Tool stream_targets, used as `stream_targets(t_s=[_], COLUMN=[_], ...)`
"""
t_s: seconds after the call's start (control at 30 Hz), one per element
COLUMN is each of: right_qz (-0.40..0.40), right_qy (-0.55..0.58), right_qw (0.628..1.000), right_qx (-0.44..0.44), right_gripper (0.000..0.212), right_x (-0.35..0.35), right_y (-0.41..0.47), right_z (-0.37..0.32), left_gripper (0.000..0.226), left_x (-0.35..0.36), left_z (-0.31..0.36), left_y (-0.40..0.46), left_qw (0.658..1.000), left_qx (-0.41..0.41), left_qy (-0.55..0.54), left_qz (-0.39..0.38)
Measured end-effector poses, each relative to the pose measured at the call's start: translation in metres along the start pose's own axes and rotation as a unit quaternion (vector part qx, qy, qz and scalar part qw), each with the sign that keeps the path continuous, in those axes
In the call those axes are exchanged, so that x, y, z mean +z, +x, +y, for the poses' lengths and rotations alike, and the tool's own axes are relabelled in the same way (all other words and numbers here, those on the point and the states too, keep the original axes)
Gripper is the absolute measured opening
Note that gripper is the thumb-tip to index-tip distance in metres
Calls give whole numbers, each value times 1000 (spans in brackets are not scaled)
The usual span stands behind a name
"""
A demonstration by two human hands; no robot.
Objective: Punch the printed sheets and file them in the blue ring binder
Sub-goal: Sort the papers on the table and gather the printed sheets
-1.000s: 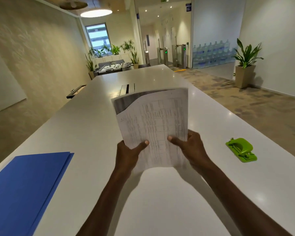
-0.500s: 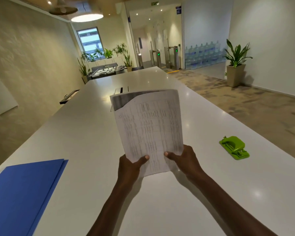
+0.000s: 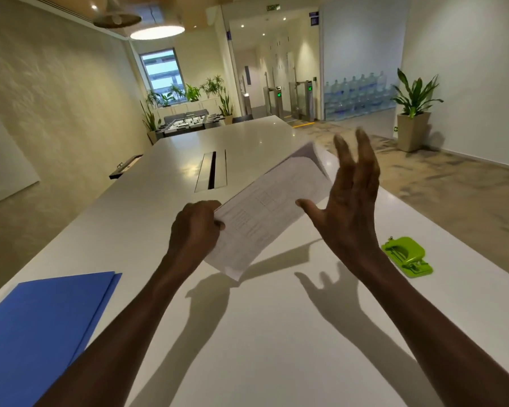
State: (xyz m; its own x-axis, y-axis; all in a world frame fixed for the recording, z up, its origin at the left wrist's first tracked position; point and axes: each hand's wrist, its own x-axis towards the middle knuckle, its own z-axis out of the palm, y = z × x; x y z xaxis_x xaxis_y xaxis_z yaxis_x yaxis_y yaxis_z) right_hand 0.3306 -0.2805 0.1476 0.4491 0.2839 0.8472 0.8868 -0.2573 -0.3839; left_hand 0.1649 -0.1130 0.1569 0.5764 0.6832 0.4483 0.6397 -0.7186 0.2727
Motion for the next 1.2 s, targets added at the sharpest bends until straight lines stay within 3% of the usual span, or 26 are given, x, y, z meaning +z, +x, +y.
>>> stream_targets(t_s=[0.13,0.2,0.33,0.43,0.53,0.67,0.73,0.8,0.87,0.9,0.93,1.0,1.03,1.2], right_qz=[-73,-108,-131,-148,-126,-124,-124,-121,-123,-122,-119,-103,-92,-88], right_qy=[-150,-167,-143,-138,-124,-24,72,191,296,342,376,403,412,444], right_qw=[971,959,964,967,978,991,984,958,915,891,872,857,855,843], right_qx=[-171,-203,-182,-156,-108,38,109,178,244,271,292,304,302,291], right_gripper=[78,56,15,11,8,4,11,17,26,29,30,28,26,24], right_x=[-1,10,19,20,20,12,10,7,6,7,9,11,11,9], right_y=[10,10,3,-1,-4,5,11,15,13,10,7,1,-1,-12], right_z=[-16,-21,-23,-20,-10,4,12,17,17,17,16,13,12,23], left_gripper=[12,13,16,18,38,105,121,128,120,106,84,44,38,43], left_x=[-10,-13,-16,-13,-13,-16,-11,1,10,14,18,24,26,44], left_z=[18,32,50,47,36,12,8,11,16,18,21,32,37,45], left_y=[2,2,0,2,7,12,10,8,1,-2,-5,-14,-16,-29], left_qw=[989,976,959,960,965,967,965,935,855,813,792,804,811,810], left_qx=[88,127,164,173,165,30,-72,-176,-210,-196,-169,-115,-100,-120], left_qy=[121,175,230,218,168,26,-109,-279,-473,-548,-583,-582,-576,-573], left_qz=[14,12,9,10,117,253,229,129,17,-28,-56,-54,-36,18])
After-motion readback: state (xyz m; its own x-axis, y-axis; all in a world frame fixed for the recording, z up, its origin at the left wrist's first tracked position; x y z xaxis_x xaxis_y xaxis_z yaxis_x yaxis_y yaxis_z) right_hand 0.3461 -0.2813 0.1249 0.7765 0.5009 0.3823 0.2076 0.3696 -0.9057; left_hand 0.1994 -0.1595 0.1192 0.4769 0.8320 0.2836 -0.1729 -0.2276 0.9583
